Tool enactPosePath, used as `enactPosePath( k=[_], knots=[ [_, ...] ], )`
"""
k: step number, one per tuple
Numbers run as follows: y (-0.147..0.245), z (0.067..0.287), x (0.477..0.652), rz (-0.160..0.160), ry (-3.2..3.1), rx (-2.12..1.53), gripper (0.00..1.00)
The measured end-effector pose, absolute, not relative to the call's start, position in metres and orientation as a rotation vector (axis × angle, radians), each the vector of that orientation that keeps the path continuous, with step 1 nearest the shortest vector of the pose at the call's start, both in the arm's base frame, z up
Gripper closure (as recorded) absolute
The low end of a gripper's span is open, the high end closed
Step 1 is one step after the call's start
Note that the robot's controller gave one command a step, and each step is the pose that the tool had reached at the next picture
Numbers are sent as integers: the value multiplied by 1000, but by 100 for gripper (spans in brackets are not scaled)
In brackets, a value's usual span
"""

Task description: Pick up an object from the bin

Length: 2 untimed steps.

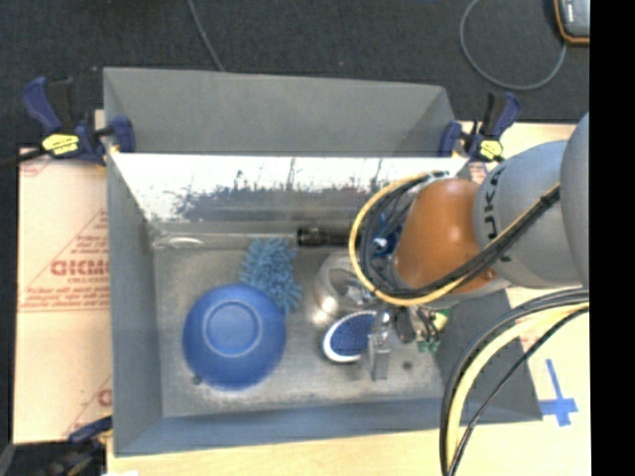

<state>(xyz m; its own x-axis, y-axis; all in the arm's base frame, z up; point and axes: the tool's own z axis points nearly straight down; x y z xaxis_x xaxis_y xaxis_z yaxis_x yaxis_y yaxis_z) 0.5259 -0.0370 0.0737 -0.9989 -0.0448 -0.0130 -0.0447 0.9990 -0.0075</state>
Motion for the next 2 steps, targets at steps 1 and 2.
enactPosePath(
  k=[1,2],
  knots=[
    [-60,101,475,-25,3022,-833,0],
    [-21,72,515,-13,3116,-146,100]
  ],
)
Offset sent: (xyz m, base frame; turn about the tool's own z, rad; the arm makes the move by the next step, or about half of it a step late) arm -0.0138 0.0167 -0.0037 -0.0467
